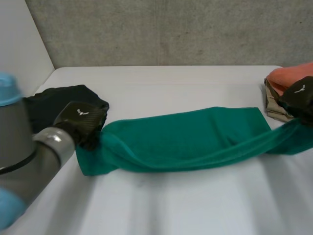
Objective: Fold the laundry.
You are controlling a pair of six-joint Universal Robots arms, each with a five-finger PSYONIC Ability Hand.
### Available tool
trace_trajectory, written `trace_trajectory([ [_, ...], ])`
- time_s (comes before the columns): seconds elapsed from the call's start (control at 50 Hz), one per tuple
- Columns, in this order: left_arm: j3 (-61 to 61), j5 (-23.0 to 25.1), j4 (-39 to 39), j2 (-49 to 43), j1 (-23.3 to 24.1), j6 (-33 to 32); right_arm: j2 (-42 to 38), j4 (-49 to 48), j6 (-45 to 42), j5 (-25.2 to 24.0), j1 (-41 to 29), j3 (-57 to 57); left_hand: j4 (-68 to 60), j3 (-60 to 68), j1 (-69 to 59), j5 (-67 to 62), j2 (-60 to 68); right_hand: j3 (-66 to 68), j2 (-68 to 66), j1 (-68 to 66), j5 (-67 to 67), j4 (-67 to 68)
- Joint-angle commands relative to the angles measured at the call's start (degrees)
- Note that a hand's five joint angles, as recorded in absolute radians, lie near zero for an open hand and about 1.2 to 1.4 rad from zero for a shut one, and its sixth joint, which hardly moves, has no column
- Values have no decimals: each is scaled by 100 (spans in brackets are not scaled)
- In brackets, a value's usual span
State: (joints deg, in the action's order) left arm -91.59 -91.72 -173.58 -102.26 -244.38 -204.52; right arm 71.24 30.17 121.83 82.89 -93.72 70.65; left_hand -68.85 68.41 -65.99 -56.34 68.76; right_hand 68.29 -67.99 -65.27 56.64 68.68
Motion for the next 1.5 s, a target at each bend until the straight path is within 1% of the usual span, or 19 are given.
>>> trace_trajectory([
  [0.02, 1747, -40, -764, -1357, -40, -677, -1041, -1459, 33, 262, -181, -709, -1115, 1159, -1401, -1366, 1124, 1171, -1201, -1473, 1336, 1132],
  [0.1, 3399, -13, -1326, -1850, -84, -905, -1367, -2811, 104, 289, -401, -1587, -1115, 1159, -1401, -1366, 1124, 1171, -1201, -1473, 1336, 1132],
  [0.12, 3759, -13, -1493, -1903, -84, -932, -1384, -3467, 104, 324, -445, -1902, -1115, 1159, -1401, -1366, 1124, 1171, -1201, -1473, 1336, 1132],
  [0.2, 5419, -56, -2528, -2061, -136, -932, -1315, -5219, 183, 377, -533, -2301, -1115, 1159, -1401, -1366, 1124, 1171, -1201, -1473, 1336, 1132],
  [0.28, 5758, -66, -3023, -2053, -312, -906, -1148, -6092, 411, 306, -665, -2266, -1115, 1159, -1401, -1366, 1124, 1171, -1201, -1473, 1336, 1132],
  [0.4, 5311, -66, -2919, -2026, -400, -599, -1077, -6058, 850, 271, -683, -1933, -1115, 1159, -1401, -1366, 1124, 1171, -1201, -1473, 1336, 1132],
  [0.48, 4005, -39, -2909, -1747, -523, -38, -1033, -6049, 1026, 192, -691, -1485, -1115, 1159, -1401, -1366, 1124, 1171, -1201, -1473, 1336, 1132],
  [0.54, 3440, -4, -2910, -1622, -611, 122, -1033, -6023, 1141, -18, -691, -1089, -1115, 1159, -1401, -1366, 1124, 1171, -1201, -1473, 1336, 1132],
  [0.56, 2950, 13, -2953, -1561, -655, 201, -1042, -6014, 1167, -88, -691, -958, -1115, 1159, -1401, -1366, 1124, 1171, -1201, -1473, 1336, 1132],
  [0.68, 1760, 40, -3305, -1631, -637, 254, -1225, -5908, 1316, -659, -639, 166, -1115, 1159, -1401, -1366, 1124, 1171, -1201, -1473, 1336, 1132],
  [0.76, 1057, 66, -3446, -1692, -629, 246, -1620, -5838, 1369, -748, -621, 676, -1115, 1159, -1401, -1366, 1124, 1171, -1201, -1473, 1336, 1132],
  [0.84, 460, 154, -3402, -1850, -594, 254, -1719, -5566, 1370, -748, -612, 1038, -1115, 1159, -1401, -1366, 1124, 1171, -1201, -1473, 1336, 1132],
  [0.94, -341, 233, -3165, -1562, -594, 175, -1526, -4618, 1299, -748, -463, 1434, -1115, 1159, -1401, -1366, 1124, 1171, -1201, -1473, 1336, 1132],
  [0.98, -813, 242, -2842, -1063, -602, 184, -1236, -3854, 1142, -757, -270, 1662, -1115, 1159, -1401, -1366, 1124, 1171, -1201, -1473, 1336, 1132],
  [1.12, -2133, 259, -1593, 345, -567, 166, 370, -1185, 282, -731, 388, 2513, -1115, 1159, -1401, -1366, 1124, 1171, -1201, -1473, 1336, 1132],
  [1.22, -2916, 268, -557, 1452, -479, 18, 1242, -284, -650, -713, 855, 3138, -1115, 1159, -1401, -1366, 1124, 1171, -1201, -1473, 1336, 1132],
  [1.28, -3031, 295, -352, 1603, -470, -114, 1393, -423, -1038, -766, 1040, 3280, -1115, 1159, -1401, -1366, 1124, 1171, -1201, -1473, 1336, 1132],
  [1.38, -2760, 277, -667, 1376, -427, -308, 1183, -1397, -706, -757, 882, 3219, -1115, 1159, -1401, -1366, 1124, 1171, -1201, -1473, 1336, 1132],
  [1.5, -2057, 137, -1502, 313, -391, -273, -283, -2908, -441, -573, 111, 2438, -1115, 1159, -1401, -1366, 1124, 1171, -1201, -1473, 1336, 1132],
])
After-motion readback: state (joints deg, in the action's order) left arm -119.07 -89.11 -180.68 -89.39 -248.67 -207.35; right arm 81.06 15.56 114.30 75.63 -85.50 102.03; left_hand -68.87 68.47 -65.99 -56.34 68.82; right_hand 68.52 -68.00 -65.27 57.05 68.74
